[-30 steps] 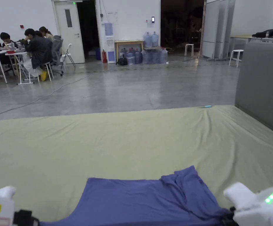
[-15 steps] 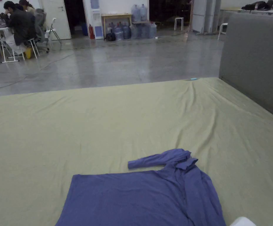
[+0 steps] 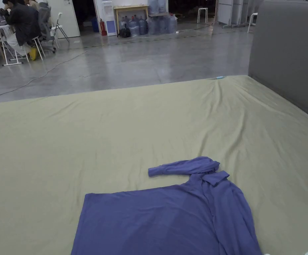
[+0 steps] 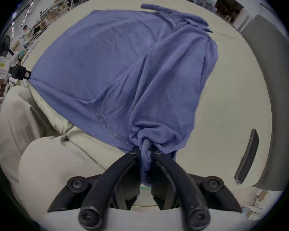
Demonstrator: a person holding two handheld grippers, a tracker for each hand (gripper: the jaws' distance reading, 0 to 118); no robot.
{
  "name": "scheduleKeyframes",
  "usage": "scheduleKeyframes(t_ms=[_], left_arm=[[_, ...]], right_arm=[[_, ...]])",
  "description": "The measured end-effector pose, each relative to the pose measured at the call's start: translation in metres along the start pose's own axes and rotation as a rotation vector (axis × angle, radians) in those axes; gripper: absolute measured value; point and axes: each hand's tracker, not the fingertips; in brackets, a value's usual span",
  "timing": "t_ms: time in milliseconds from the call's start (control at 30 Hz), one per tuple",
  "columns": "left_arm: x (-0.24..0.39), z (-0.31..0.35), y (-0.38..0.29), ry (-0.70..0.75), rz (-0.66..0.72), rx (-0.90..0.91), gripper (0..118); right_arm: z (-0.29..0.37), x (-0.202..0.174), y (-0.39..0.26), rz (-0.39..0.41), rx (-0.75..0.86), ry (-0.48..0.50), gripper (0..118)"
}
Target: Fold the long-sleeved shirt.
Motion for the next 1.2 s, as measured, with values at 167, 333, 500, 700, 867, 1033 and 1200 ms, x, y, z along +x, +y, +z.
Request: scheduleKeyframes(t_ms=[167,333,500,700,867,1033,1200], left_arm=[[0.004,0.005,0.004,0.014,-0.001,-0.019,0],[0.02,0.067,0.021,-0.006,0.019,0.18,115],[0.06,0.134,0.026,-0.077,0.035,0.37,113],[0.102,0.104,-0.001,0.037,-0.085,0.282,0],[0.101,0.086,0.005,-0.112,-0.032,0.21,0],[0.129,0.101,0.035,-0.097,-0.043,0.301,0],[0.14,0.102,0.073,-0.067,-0.068,0.362,0]], right_arm=[[0.0,0.001,0.009,0.002,-0.021,0.003,6],[0.063,0.022,0.036,0.014,0.13,-0.079,95],[0.15,0.03,0.055,-0.072,0.332,-0.074,95],[0.145,0.002,0.041,-0.222,0.341,0.025,0],[0.117,-0.003,0.042,-0.214,0.281,0.105,0],[0.107,0.019,0.114,-0.182,0.287,0.104,0],[0.077,0.052,0.258,-0.185,0.377,0.103,58]])
